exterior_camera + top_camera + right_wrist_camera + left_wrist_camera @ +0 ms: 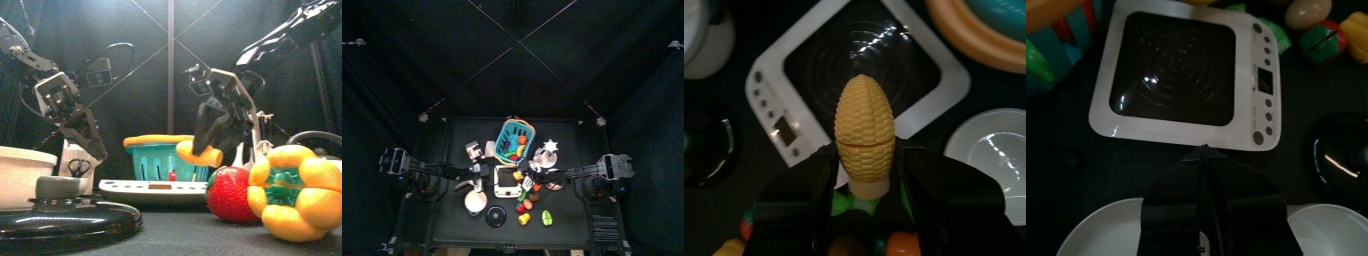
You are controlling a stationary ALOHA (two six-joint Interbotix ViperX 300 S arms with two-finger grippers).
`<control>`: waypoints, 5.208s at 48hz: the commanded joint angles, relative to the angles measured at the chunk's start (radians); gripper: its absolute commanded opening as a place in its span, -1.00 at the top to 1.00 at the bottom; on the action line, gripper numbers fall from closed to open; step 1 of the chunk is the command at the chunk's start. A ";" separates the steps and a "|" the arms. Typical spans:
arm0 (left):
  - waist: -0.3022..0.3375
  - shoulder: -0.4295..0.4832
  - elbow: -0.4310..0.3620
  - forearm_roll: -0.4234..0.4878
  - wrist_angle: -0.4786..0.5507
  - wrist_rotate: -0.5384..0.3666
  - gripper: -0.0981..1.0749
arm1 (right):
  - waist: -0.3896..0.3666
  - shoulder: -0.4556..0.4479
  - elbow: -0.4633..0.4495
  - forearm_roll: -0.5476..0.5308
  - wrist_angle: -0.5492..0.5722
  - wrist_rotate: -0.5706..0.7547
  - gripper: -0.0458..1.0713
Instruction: Drop corn
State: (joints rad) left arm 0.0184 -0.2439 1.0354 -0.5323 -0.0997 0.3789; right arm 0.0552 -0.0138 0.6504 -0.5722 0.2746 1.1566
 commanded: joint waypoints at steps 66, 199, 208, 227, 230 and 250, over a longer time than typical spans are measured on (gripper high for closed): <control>-0.202 -0.370 0.166 0.149 -0.204 -0.009 0.06 | 0.227 0.304 -0.437 0.331 0.267 0.029 -0.16; -0.215 -0.370 0.181 0.064 -0.219 -0.006 0.06 | 0.324 0.420 -0.632 0.127 0.310 0.437 0.32; -0.215 -0.371 0.187 0.064 -0.219 -0.006 0.06 | 0.322 0.462 -0.646 0.138 0.281 0.437 0.32; -0.213 -0.371 0.190 0.066 -0.219 -0.006 0.06 | 0.318 0.517 -0.718 0.103 0.275 0.439 0.32; -0.213 -0.371 0.193 0.064 -0.219 -0.006 0.06 | 0.319 0.531 -0.742 0.098 0.275 0.437 0.32; -0.213 -0.371 0.196 0.066 -0.219 -0.005 0.06 | 0.325 0.500 -0.764 0.041 0.293 0.422 0.31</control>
State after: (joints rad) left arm -0.1933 -0.6151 1.2441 -0.4679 -0.3114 0.3728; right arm 0.3789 0.5538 -0.1043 -0.4863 0.5660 1.5877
